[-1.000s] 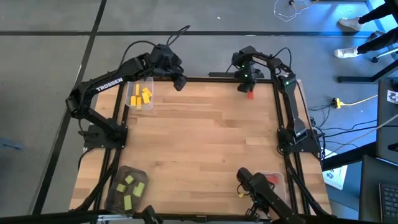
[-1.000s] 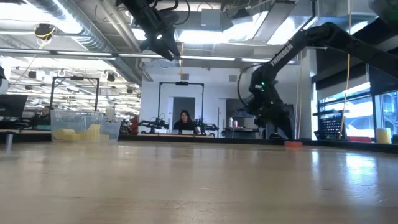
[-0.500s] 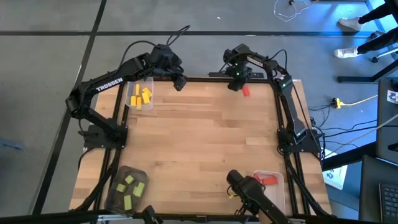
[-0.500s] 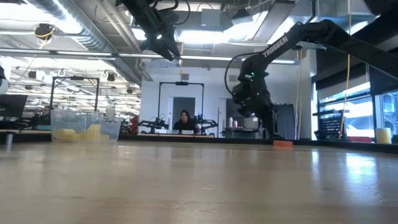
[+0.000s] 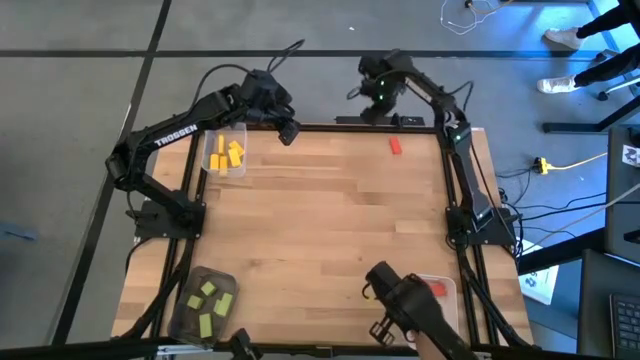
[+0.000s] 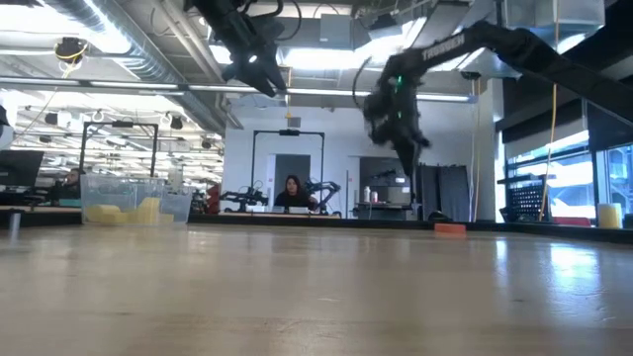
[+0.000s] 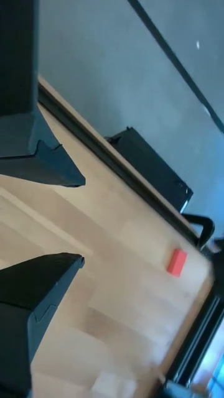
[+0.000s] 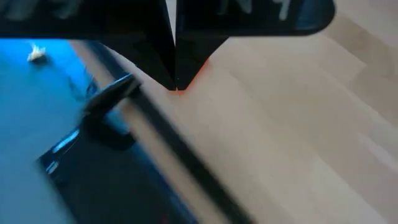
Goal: Sort & place blocks by color
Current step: Put the orange block into the white bin
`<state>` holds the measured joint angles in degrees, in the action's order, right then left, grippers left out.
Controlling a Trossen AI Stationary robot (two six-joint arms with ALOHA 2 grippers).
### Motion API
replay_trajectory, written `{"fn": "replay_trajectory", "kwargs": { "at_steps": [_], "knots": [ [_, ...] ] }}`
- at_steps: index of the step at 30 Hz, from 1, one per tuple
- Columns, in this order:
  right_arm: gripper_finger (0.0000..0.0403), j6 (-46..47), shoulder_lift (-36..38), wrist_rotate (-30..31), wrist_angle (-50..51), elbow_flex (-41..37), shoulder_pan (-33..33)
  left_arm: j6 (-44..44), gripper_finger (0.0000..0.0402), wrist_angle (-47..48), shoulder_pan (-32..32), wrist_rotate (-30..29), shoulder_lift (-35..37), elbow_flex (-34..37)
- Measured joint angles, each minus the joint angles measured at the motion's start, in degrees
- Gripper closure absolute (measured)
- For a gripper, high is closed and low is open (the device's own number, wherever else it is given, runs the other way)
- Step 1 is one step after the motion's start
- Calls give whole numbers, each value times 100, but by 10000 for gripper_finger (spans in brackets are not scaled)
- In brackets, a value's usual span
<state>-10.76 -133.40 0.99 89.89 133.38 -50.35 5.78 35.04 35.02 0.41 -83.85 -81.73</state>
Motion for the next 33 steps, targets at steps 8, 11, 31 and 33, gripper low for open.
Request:
{"fn": "replay_trajectory", "kwargs": {
  "at_steps": [8,11,31,33],
  "knots": [
    [403,264,1336,-7,-25,39,0,-1480,226,-135,114,1232,-368,-2],
    [403,299,1865,-56,3,90,13,-2039,226,-525,103,1572,-608,-2],
    [403,1145,4056,-68,13,88,44,-4225,226,-850,-340,1742,-3723,-3627],
    [403,1322,4085,-71,11,84,23,-4243,226,-437,-360,1751,-4025,-4114]
  ]
}}
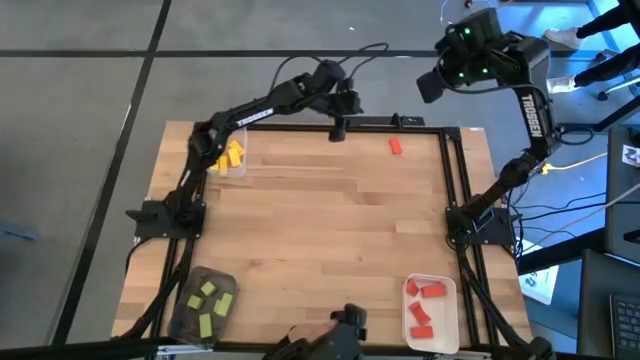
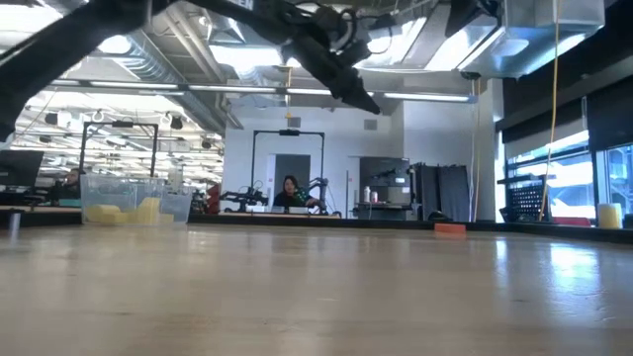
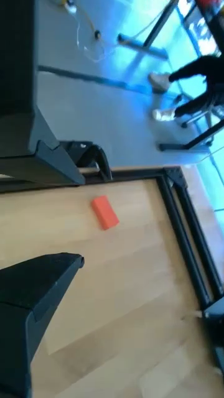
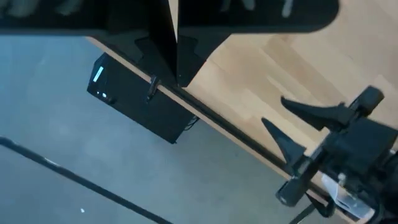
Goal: Sort & place blocks by color
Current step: Put the orange block into the white bin
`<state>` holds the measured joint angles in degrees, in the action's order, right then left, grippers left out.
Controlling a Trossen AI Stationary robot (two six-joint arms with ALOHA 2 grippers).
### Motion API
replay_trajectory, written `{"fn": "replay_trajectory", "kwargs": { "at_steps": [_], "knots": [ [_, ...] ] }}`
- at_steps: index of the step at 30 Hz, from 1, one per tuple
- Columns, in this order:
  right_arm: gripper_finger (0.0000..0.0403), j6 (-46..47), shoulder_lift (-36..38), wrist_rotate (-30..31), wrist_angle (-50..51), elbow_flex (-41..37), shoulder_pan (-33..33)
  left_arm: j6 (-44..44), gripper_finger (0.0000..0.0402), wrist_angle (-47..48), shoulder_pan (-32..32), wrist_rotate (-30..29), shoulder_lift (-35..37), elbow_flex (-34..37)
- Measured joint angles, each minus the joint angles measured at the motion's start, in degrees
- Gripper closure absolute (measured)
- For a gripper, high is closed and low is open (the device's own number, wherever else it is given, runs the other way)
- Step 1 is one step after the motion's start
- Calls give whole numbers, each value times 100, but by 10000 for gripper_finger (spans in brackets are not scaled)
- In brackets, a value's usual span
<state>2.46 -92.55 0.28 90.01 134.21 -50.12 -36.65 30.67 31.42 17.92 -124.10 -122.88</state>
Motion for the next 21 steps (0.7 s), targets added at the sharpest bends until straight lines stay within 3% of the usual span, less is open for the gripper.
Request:
{"fn": "replay_trajectory", "kwargs": {
  "at_steps": [4,10,16,21],
  "knots": [
    [403,371,-23,-188,-14,-313,-83,2,226,476,-1,171,-271,-542],
    [402,754,-57,-294,-124,-1532,-268,41,226,821,90,72,-177,-574],
    [397,141,-115,-291,-283,-2482,-454,348,226,1183,288,91,-39,-573],
    [394,-581,-247,-291,-497,-2672,-512,370,226,1283,355,107,18,-572]
  ]
}}
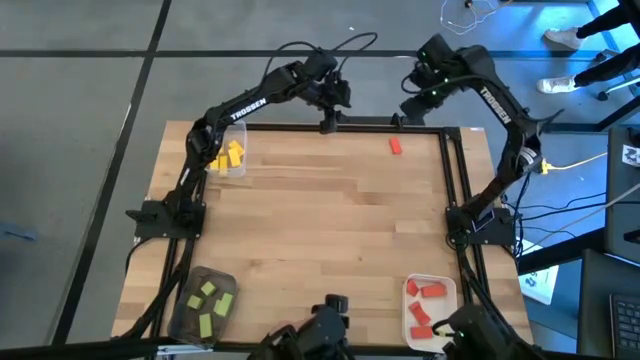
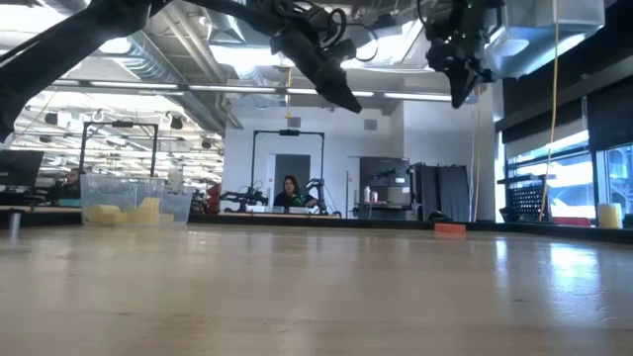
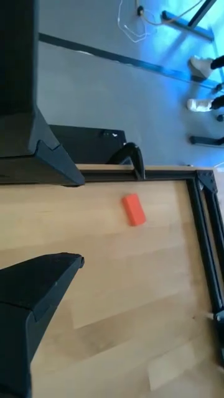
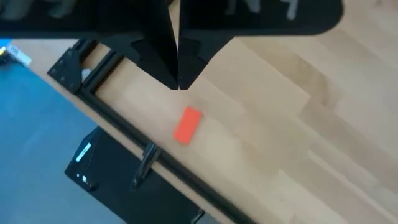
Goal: Sort & place blocks by color
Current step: Put the orange block into the white bin
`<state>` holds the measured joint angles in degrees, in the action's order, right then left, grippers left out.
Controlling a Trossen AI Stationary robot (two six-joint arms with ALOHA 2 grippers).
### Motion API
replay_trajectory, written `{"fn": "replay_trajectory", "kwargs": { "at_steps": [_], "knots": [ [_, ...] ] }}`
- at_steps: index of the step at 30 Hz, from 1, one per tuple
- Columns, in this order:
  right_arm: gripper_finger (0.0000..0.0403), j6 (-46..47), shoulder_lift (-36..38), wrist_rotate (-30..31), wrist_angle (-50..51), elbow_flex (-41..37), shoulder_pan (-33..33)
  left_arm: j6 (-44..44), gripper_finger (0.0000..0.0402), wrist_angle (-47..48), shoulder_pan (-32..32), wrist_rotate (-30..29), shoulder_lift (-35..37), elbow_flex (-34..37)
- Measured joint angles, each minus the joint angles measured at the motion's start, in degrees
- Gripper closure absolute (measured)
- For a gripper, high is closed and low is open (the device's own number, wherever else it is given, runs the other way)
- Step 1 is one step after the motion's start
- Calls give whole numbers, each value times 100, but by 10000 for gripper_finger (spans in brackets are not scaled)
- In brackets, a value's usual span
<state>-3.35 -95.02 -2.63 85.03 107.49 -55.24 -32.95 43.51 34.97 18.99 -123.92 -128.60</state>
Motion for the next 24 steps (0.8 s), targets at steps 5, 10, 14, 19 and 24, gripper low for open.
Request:
{"fn": "replay_trajectory", "kwargs": {
  "at_steps": [5,10,14,19,24],
  "knots": [
    [363,163,-221,2,-75,240,-1,-17,226,61,12,-3,0,0],
    [320,457,-480,8,-81,246,-9,-17,226,102,12,-3,-2,0],
    [281,701,-795,234,-81,246,-7,-17,226,111,12,-3,-2,0],
    [245,758,-1294,513,-81,246,-22,-18,226,135,16,-5,-4,0],
    [236,1021,-1791,-24,-85,246,-152,-20,226,335,16,-7,-7,0]
  ]
}}
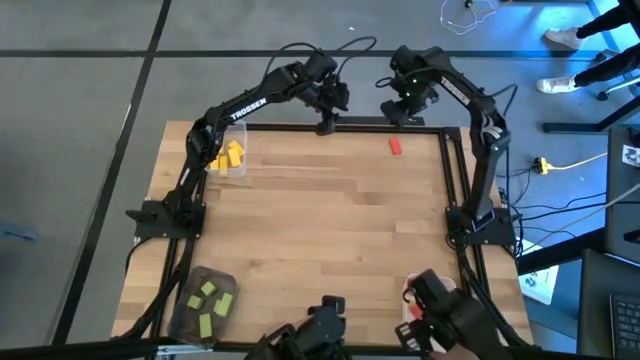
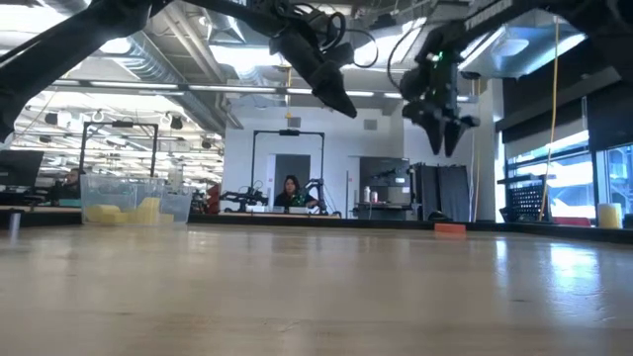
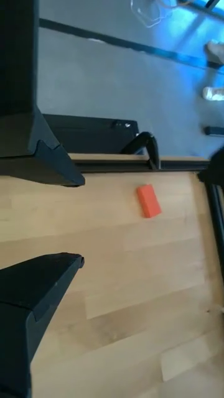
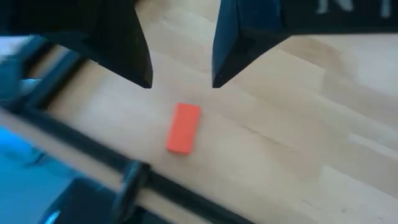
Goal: Sort & place blocks by color
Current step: Put the orange block into the white bin
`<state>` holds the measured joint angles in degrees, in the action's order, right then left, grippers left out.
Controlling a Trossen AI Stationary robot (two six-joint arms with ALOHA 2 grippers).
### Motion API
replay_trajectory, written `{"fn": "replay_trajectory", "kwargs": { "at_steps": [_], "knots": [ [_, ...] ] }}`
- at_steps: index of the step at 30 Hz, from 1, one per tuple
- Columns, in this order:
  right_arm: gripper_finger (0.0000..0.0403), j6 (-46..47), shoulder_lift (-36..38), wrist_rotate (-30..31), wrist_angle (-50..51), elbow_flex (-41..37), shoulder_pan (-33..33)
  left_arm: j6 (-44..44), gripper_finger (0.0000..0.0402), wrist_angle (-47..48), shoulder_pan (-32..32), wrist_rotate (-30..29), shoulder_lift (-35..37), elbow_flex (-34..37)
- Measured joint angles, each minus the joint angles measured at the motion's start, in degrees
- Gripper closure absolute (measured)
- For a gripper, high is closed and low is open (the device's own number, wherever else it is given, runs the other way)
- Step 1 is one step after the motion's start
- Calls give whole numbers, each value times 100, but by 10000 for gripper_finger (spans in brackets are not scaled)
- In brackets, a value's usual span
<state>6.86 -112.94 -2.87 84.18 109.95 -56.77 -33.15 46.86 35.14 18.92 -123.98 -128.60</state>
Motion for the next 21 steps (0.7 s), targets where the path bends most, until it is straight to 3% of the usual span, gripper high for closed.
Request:
{"fn": "replay_trajectory", "kwargs": {
  "at_steps": [3,21],
  "knots": [
    [235,56,-360,-307,-12,2,-77,0,226,144,0,0,-2,0],
    [235,-138,-1951,-182,9,2,-136,0,226,370,0,-4,-2,0]
  ]
}}
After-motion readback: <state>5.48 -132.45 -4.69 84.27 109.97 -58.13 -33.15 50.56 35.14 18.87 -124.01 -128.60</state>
